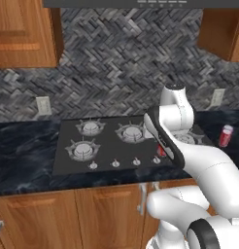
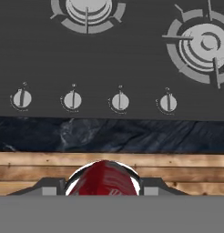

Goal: Four empty soda cans are scattered around the kitchen. Gather all the cans and cluster them next to the stove for recycling.

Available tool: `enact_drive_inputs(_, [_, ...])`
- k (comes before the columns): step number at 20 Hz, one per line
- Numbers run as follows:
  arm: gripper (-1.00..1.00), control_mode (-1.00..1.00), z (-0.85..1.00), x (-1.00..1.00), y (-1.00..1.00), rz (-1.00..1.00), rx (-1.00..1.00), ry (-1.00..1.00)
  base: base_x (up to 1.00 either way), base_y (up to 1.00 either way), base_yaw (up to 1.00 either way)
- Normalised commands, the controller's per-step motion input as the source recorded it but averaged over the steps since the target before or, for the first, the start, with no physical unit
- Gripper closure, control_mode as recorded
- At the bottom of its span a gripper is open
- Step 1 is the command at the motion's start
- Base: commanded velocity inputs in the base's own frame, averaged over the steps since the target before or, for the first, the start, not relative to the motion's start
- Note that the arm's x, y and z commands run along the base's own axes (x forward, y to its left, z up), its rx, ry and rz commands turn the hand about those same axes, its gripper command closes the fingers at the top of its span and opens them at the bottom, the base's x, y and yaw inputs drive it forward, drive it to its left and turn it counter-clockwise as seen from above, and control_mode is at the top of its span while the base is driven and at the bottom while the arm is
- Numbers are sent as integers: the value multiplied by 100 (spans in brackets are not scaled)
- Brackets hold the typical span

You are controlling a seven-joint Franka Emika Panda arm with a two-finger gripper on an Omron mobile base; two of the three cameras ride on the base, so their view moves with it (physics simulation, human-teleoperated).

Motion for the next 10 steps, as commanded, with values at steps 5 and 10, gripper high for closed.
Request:
enact_drive_inputs(5, [100, 100, 0, 0, 0, 0, 0, 0, 0, -60, 0])
enact_drive_inputs(10, [100, 100, 0, 0, 0, 0, 0, 0, 3, -61, 0])
